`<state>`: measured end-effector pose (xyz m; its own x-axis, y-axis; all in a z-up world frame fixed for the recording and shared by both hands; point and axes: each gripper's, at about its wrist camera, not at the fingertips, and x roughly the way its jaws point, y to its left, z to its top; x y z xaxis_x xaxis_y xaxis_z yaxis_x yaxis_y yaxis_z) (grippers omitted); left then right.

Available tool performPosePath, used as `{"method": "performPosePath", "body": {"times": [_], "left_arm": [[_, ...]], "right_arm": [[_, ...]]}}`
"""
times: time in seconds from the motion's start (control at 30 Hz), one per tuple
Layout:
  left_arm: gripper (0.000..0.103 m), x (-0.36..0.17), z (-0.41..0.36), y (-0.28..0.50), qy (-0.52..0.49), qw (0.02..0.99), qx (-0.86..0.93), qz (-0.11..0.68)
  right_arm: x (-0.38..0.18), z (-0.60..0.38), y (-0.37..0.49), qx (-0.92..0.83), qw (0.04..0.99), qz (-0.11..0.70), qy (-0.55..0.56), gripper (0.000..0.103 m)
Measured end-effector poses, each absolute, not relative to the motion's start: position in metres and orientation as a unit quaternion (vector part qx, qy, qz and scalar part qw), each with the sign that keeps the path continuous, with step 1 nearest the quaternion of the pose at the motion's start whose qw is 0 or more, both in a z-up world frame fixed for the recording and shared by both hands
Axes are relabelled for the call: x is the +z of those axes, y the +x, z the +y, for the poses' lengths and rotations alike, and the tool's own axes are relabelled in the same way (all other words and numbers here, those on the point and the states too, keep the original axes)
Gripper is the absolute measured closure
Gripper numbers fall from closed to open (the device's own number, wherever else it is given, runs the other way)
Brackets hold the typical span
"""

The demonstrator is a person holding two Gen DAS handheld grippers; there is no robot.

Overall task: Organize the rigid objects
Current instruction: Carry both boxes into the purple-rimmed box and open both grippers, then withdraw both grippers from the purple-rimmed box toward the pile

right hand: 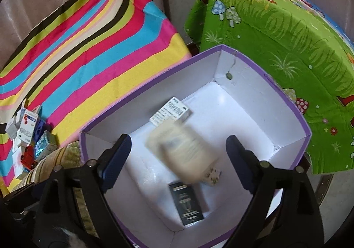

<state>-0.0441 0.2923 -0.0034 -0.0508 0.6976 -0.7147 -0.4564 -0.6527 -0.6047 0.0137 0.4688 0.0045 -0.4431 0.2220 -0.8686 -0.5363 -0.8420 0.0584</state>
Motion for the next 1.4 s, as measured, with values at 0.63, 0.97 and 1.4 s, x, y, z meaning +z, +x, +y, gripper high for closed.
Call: {"method": "performPosePath", "body": {"times": [0.63,0.97,1.4], "left_arm": [[0.036,0.004,0.247,-0.047,-0.542,0.366,0.743,-0.142],[0.036,0.008,0.210,-0.049,-0.533,0.340,0.755,-0.175],[0.034,0.011,0.127,-0.053,-0.513,0.282,0.777,-0.232]], "right_arm": [[0.016,0.438,0.004,0.847,0.197,0.152,-0.470,0.014],[0.012,0.421,-0.002,0.847,0.175,0.139,-0.483,0.014],[0.009,0.392,-0.010,0.851,0.140,0.109,-0.495,0.013]]}}
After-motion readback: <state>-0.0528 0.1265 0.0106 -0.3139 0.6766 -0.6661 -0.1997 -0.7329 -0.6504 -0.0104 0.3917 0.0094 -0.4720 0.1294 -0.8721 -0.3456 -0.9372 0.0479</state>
